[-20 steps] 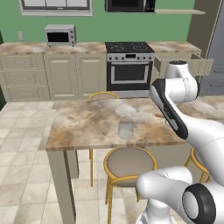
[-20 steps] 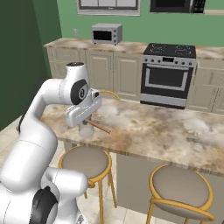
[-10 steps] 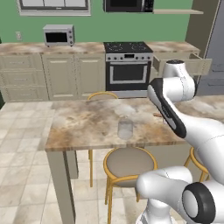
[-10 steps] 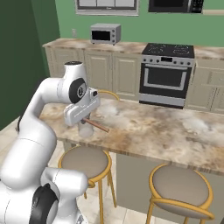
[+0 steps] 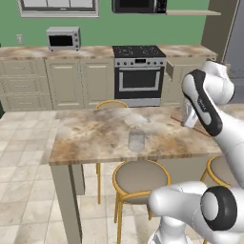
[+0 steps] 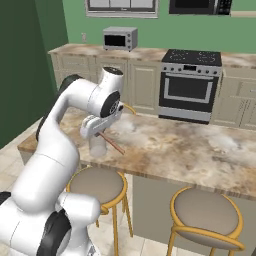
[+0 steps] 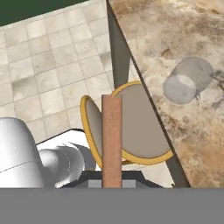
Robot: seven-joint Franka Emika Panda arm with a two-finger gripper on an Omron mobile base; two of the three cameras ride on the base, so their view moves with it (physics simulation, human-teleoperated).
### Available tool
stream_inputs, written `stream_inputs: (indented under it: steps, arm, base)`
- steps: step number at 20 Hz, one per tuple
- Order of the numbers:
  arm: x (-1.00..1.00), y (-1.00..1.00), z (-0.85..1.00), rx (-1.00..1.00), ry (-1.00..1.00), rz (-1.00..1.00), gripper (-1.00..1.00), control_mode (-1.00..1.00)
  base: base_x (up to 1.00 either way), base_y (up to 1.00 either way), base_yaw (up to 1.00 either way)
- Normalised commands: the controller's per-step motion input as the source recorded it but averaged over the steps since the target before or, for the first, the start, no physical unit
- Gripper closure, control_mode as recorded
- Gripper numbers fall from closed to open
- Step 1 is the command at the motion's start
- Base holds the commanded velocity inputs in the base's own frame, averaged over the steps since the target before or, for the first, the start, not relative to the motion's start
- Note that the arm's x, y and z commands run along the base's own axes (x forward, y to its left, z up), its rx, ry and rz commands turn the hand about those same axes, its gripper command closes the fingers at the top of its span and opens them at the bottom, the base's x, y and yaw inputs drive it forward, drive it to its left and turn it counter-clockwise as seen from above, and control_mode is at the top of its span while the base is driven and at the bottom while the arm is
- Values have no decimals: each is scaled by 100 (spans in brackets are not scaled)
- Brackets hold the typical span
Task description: Take a straw from the drawer in front and place it inside the glass cup on the dining counter.
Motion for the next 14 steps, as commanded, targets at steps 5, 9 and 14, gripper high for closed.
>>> stream_inputs:
  steps: [5,9,14]
  arm:
    - [2,-13,40,49,0,8,100,-100]
    - [2,-1,31,43,0,8,100,-100]
    - [20,4,8,39,0,9,100,-100]
  base:
    - [0,0,0]
    - [0,0,0]
    - [0,0,0]
